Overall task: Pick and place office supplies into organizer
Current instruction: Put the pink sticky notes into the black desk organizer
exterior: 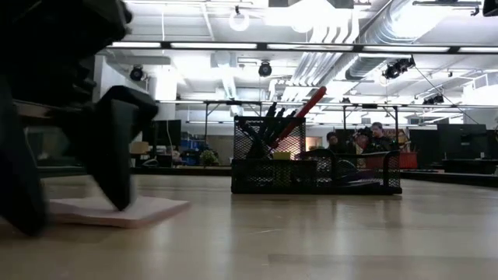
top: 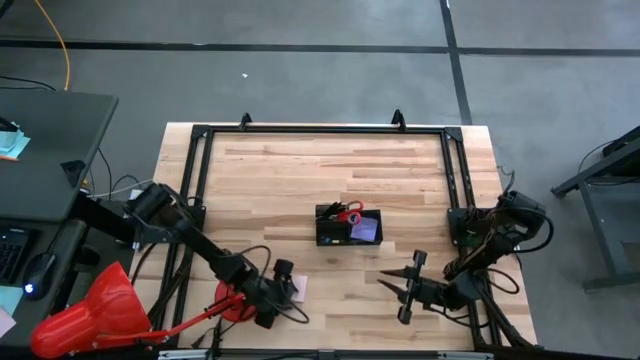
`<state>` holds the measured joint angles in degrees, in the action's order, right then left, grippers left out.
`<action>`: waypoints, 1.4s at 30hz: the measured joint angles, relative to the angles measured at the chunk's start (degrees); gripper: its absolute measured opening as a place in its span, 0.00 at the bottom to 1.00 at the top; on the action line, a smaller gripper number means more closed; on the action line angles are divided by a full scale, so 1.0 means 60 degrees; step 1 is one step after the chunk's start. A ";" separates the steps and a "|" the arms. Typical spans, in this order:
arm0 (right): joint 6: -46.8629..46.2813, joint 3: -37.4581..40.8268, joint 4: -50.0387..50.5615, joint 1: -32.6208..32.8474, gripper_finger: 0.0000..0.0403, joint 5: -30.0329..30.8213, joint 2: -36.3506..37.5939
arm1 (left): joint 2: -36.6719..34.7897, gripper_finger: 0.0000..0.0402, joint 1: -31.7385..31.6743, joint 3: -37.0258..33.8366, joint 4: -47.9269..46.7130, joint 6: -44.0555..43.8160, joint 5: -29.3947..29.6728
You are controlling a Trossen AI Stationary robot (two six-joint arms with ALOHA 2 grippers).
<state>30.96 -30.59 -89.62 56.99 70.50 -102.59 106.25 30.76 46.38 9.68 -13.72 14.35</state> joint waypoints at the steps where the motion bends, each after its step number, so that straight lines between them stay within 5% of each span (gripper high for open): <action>1: -0.0014 0.0000 0.0000 0.0000 0.21 -0.0025 -0.0004 | 0.0174 0.56 0.0006 0.0164 -0.0036 -0.0007 0.0122; 11: -0.0667 -0.0022 0.0102 -0.0015 0.22 -0.0287 -0.0011 | 0.0512 0.46 -0.0174 0.0607 -0.1259 -0.1099 0.0654; 21: -0.1020 -0.0022 0.0211 -0.0391 0.21 -0.0868 -0.0011 | 0.0512 0.03 -0.0186 0.0677 -0.1216 -0.1393 0.0274; 42: -0.2160 -0.0022 0.1125 -0.0754 0.22 -0.0901 -0.0011 | 0.0480 0.00 0.0076 0.3148 -0.3805 -0.0963 0.1930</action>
<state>18.00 -30.72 -82.88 52.47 65.10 -102.65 109.12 31.22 65.26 -13.15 -19.50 25.93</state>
